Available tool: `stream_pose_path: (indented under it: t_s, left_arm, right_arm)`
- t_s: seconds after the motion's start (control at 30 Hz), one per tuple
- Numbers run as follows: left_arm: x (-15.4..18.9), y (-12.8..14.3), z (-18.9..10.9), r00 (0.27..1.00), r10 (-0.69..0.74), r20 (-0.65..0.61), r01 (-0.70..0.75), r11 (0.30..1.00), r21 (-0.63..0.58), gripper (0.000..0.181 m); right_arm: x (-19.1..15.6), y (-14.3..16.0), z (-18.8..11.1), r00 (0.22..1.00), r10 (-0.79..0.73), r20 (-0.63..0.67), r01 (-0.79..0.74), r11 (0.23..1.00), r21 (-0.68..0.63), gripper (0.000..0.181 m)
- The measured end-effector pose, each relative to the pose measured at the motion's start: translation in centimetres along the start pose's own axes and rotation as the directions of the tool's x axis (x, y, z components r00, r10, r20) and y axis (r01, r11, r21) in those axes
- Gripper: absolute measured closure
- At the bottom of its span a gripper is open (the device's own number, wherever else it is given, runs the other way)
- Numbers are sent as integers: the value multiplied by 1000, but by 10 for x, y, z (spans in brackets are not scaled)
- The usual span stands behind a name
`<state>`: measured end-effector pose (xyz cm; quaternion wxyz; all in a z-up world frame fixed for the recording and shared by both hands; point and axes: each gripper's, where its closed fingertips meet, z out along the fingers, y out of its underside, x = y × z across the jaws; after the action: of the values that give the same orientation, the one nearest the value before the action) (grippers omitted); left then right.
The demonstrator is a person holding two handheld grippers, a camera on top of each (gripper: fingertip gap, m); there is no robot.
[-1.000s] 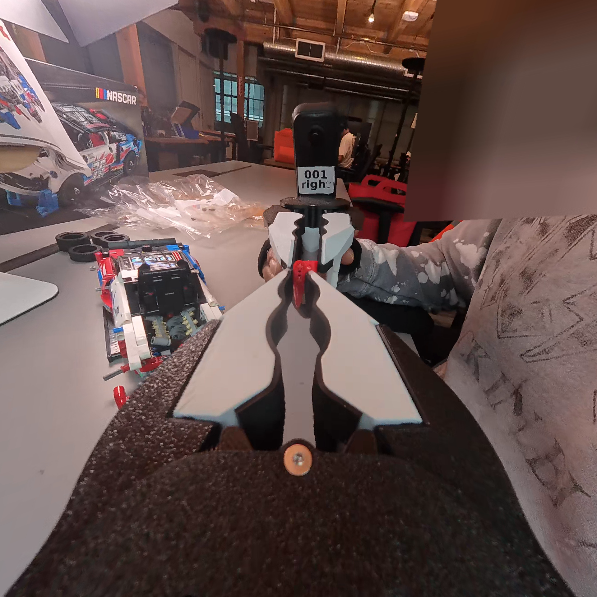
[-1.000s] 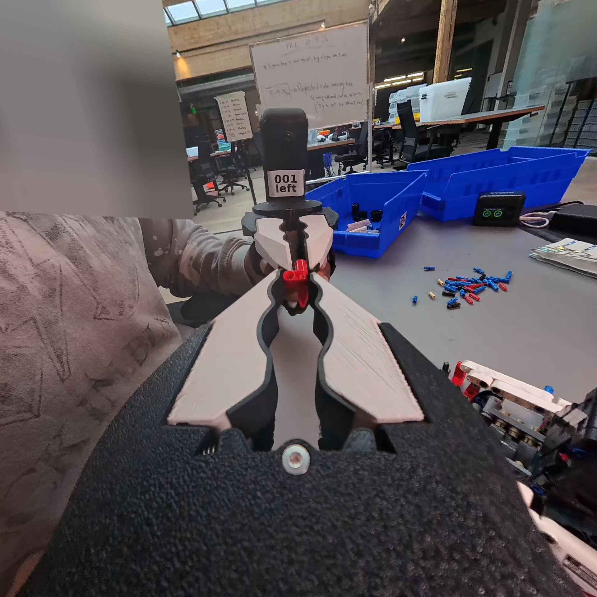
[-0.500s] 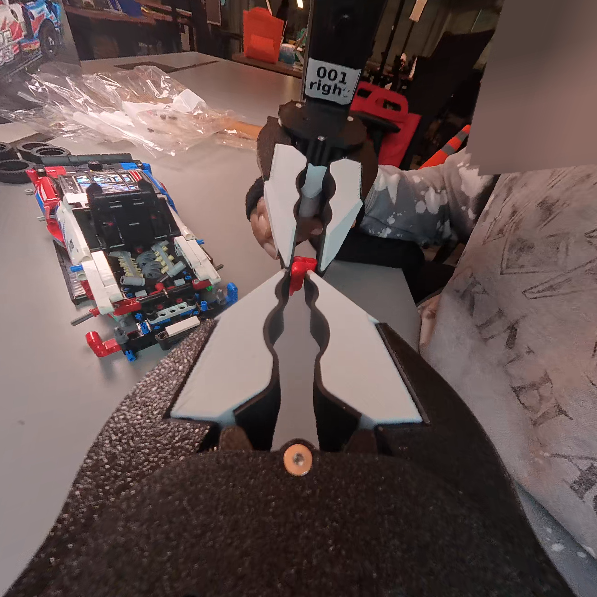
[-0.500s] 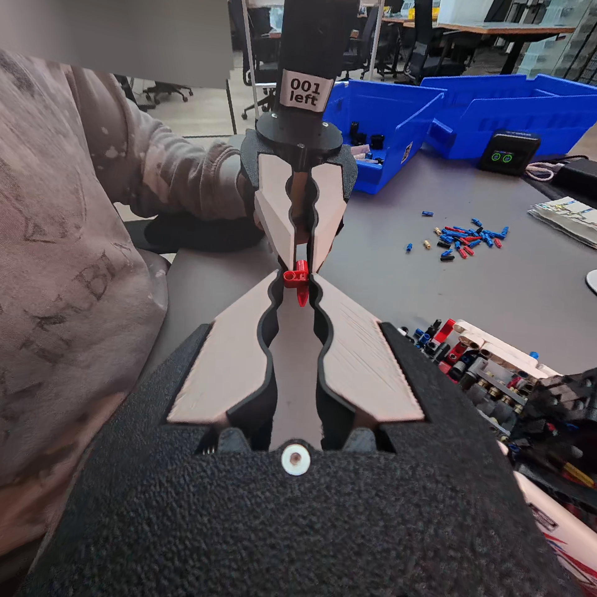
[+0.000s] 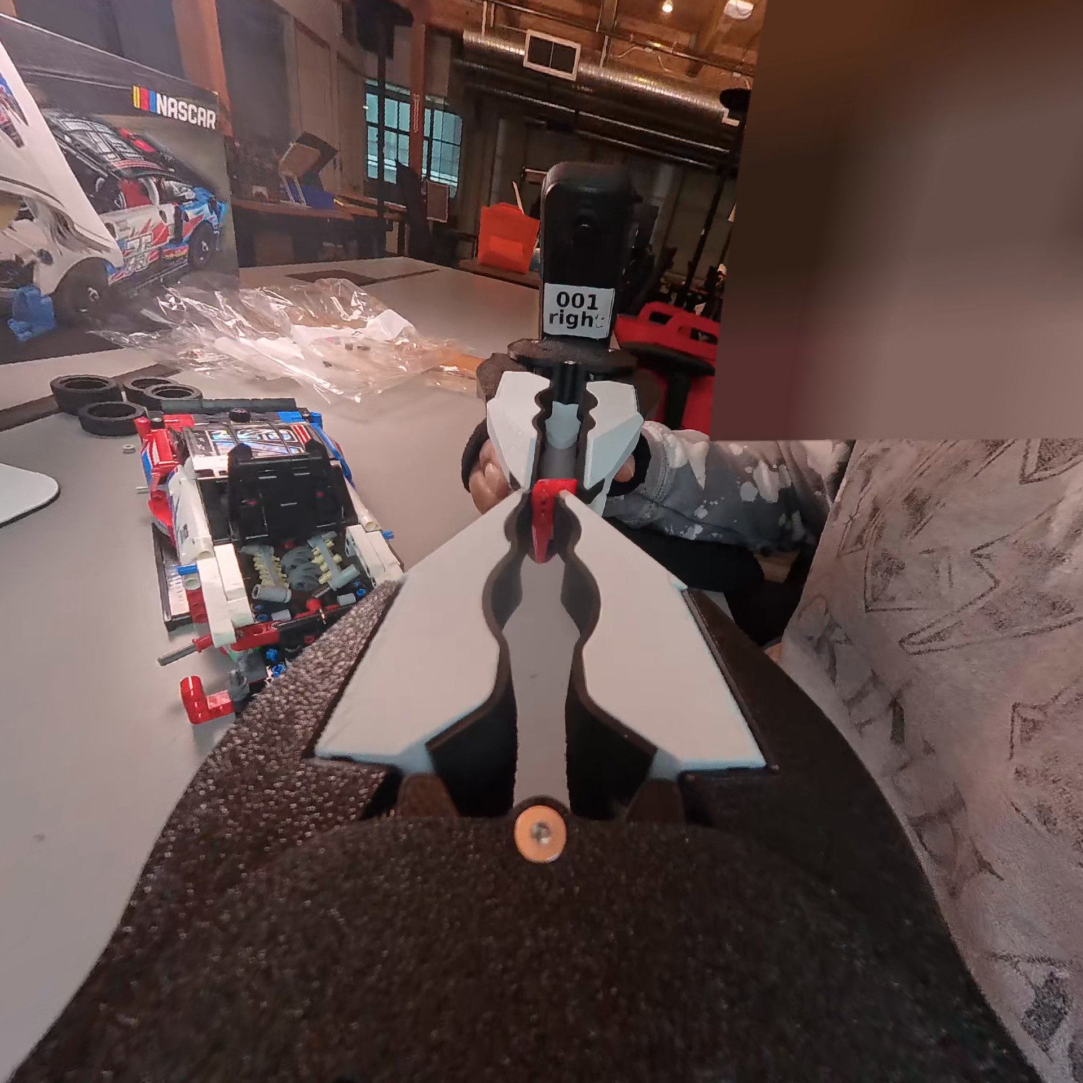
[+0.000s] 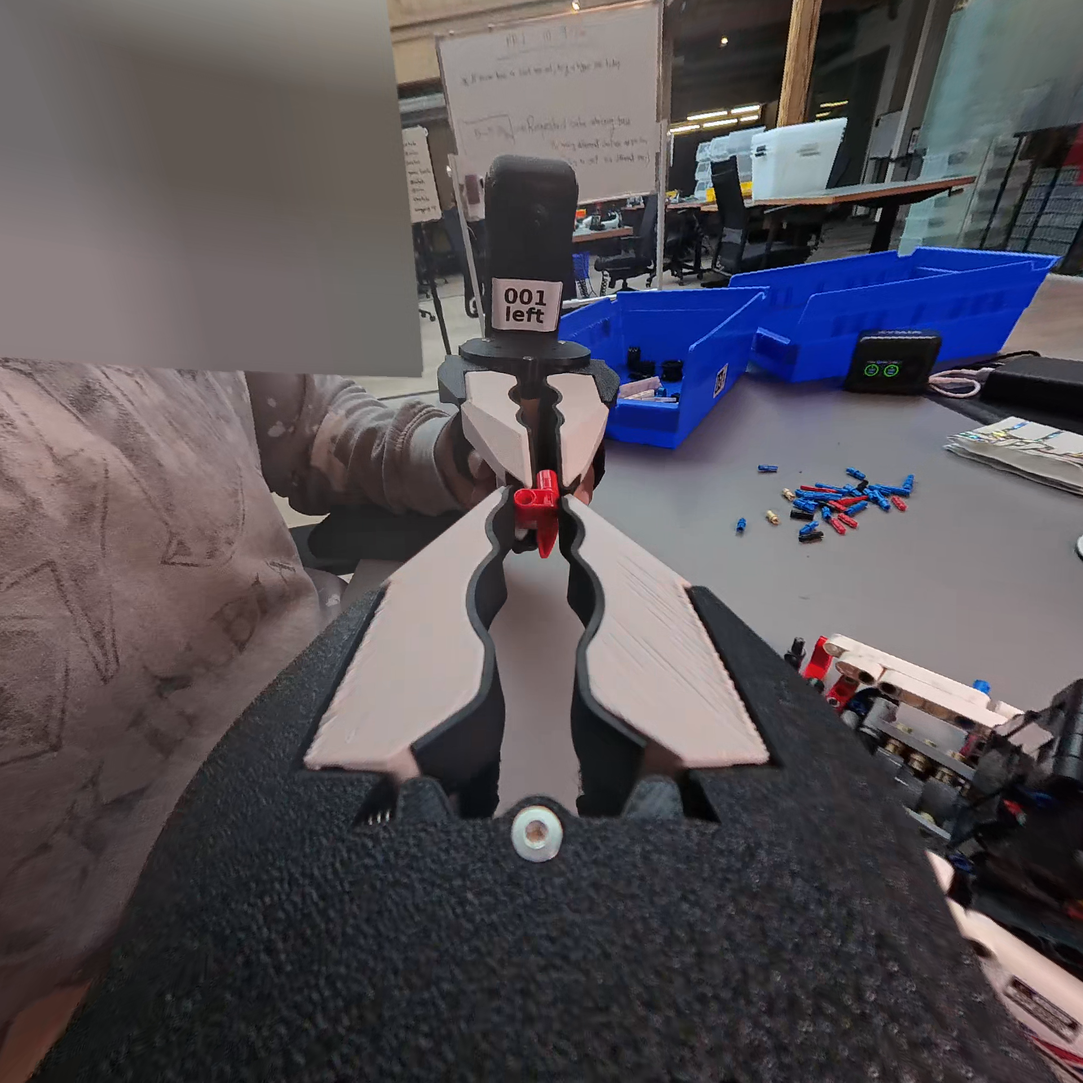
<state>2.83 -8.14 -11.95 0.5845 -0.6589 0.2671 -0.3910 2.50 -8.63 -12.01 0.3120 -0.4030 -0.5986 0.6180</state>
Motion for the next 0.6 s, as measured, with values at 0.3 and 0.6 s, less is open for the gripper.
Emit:
stream_pose_path:
  t_s: [0.3,0.6]
  left_arm:
    - [-16,-38,-38,997,38,73,-50,984,170,176]
    - [-33,-33,-46,990,-125,59,109,969,221,176]
  right_arm:
    - [11,1,3,999,1,-35,-1,1000,18,168]
    - [27,-11,-20,993,21,-114,-9,995,102,167]
